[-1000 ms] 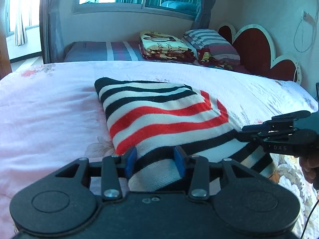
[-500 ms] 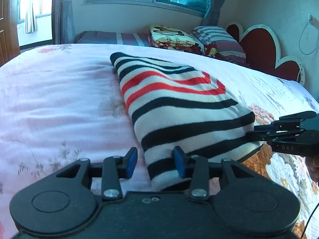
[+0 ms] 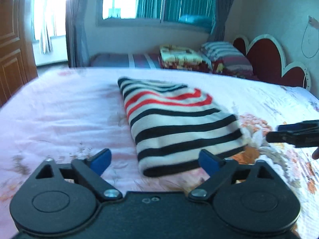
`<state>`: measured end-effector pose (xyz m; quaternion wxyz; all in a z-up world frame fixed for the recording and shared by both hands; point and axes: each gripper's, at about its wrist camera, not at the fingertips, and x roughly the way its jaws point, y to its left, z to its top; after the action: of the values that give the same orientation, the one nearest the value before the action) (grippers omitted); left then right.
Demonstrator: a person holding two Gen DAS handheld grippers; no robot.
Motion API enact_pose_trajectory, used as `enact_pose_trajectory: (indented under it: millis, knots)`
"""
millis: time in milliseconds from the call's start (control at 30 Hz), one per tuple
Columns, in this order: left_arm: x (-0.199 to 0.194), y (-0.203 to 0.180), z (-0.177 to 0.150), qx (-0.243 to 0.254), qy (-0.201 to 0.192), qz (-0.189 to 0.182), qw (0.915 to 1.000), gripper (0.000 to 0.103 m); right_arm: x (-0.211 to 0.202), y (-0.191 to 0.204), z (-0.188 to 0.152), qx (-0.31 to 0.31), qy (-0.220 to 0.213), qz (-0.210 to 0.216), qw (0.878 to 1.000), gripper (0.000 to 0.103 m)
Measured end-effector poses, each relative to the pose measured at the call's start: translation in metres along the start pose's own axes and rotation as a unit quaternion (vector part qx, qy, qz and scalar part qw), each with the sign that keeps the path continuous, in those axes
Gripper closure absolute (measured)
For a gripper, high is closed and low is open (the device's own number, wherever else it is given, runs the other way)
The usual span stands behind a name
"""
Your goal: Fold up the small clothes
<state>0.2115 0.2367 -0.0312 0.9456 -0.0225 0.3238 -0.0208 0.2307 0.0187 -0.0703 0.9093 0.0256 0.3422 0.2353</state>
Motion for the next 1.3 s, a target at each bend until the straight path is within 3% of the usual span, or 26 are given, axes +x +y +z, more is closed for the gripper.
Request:
enact_pose_trajectory:
  millis: [67, 267, 400, 800, 1300]
  knots:
    - [-0.027, -0.013, -0.007, -0.004, -0.019, 0.009, 0.9998, 0.001, -0.034, 0.003, -0.009, 0.005, -0.024, -0.008, 1.000, 0.000]
    - [-0.089, -0.055, -0.025, -0.026, -0.022, 0.039, 0.9986, 0.001, -0.109, 0.021, -0.038, 0.003, -0.037, -0.031, 0.999, 0.000]
    - [-0.133, -0.081, -0.037, -0.007, -0.033, 0.032, 0.9989, 0.001, -0.155, 0.037, -0.058, -0.017, -0.036, -0.061, 0.997, 0.000]
    - [-0.258, -0.128, -0.069, -0.023, -0.074, 0.024, 0.9967, 0.001, -0.300, 0.076, -0.114, -0.042, -0.100, -0.058, 0.992, 0.000]
    - [-0.313, -0.152, -0.082, 0.001, -0.112, 0.021, 0.9935, 0.001, -0.367, 0.082, -0.130, -0.042, -0.133, -0.053, 0.989, 0.000]
